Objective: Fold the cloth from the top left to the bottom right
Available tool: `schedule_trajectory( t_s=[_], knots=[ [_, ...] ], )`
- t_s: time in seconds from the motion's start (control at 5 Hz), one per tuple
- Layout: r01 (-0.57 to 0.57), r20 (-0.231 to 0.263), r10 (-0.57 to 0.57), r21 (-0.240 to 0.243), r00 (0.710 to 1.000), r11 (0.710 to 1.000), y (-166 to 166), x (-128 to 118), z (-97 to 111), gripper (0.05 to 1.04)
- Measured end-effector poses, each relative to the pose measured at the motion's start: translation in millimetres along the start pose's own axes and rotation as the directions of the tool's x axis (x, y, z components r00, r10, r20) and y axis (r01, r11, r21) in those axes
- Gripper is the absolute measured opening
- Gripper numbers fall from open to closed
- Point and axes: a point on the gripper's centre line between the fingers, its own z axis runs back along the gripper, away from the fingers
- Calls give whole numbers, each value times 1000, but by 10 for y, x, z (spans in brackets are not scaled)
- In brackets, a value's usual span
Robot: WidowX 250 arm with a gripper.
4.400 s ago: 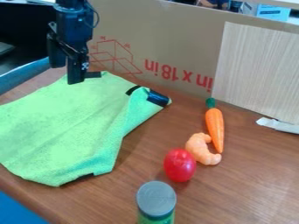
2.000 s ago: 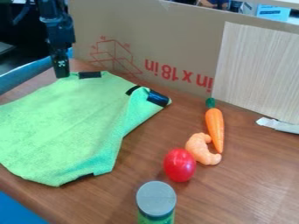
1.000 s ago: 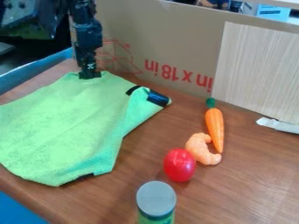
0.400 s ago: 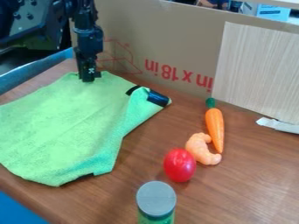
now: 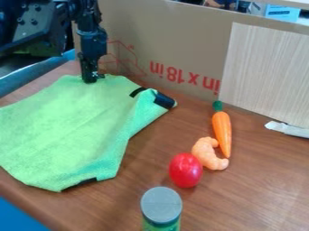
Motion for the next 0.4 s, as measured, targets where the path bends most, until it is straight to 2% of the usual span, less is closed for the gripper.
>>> schedule_trajectory(
  t_s=[0.2, 0.4],
  knots=[
    [1, 7, -1, 0, 1000, 1000, 1, 4, -12, 104],
    [7, 33, -7, -17, 999, 1000, -44, -24, -12, 68]
  ],
)
